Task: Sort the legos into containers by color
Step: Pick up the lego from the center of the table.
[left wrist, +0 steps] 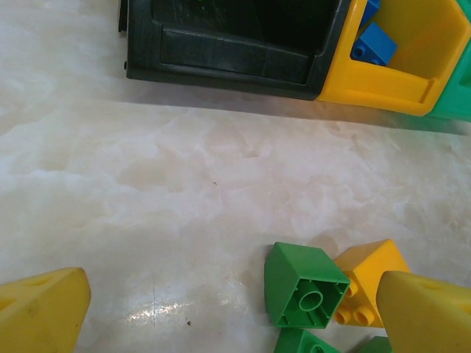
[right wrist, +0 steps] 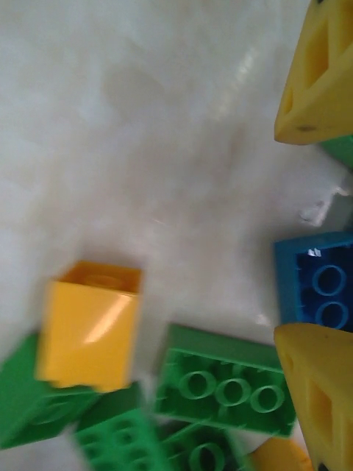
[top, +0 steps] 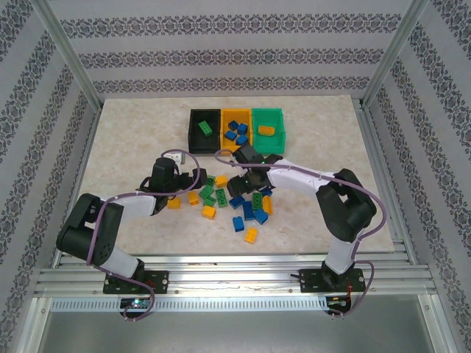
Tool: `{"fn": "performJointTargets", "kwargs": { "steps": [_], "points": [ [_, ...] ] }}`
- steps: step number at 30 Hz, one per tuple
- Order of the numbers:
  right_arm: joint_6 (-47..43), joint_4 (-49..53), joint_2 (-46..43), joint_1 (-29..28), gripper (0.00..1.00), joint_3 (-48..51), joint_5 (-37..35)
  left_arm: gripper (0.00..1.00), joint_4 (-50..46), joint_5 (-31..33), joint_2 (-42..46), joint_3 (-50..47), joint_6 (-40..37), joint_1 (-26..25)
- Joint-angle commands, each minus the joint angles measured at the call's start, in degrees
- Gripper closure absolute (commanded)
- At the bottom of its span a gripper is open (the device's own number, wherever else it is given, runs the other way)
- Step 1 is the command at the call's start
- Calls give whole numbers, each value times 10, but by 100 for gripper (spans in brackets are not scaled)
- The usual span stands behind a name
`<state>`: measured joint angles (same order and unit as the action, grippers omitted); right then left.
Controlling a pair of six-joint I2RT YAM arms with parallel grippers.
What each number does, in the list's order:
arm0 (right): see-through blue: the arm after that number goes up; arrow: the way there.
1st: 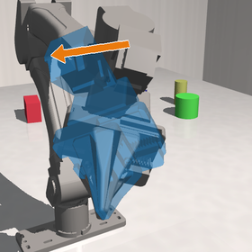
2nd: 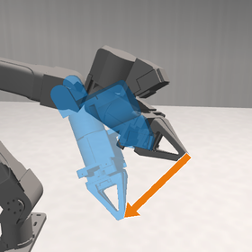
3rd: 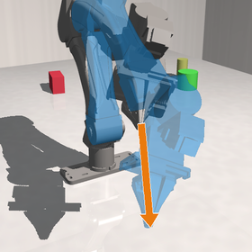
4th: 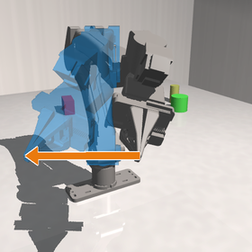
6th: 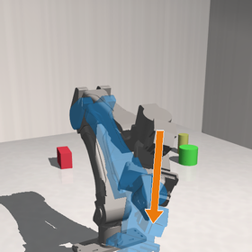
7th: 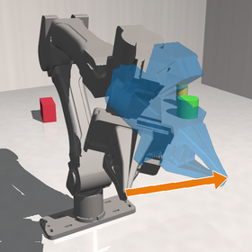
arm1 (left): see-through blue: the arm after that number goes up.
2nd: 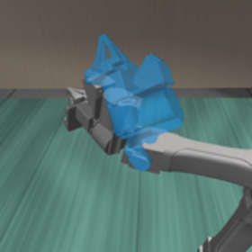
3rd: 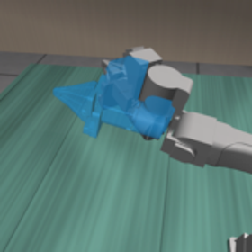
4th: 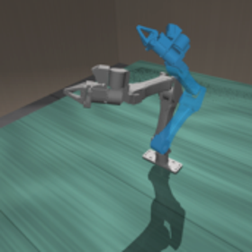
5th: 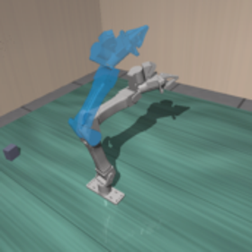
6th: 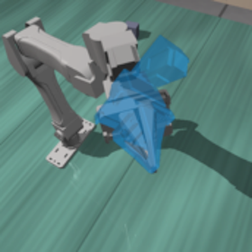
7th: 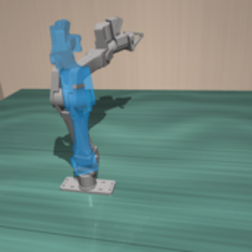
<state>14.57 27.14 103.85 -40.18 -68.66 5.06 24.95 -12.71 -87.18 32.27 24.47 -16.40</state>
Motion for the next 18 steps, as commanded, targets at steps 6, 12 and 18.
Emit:
{"fn": "performJointTargets", "kwargs": {
  "steps": [6, 12, 18],
  "points": [
    [-36, 41, 65, -53, 33, -31, -11, 0, 17, -12, -7, 16, 4, 3],
    [-33, 52, 87, -61, 46, -27, -31, 0, 17, -11, -5, 16, 4, 2],
    [-30, 35, 45, -43, 54, -22, -53, 0, 19, -13, -10, 17, 7, 3]
  ]
}}
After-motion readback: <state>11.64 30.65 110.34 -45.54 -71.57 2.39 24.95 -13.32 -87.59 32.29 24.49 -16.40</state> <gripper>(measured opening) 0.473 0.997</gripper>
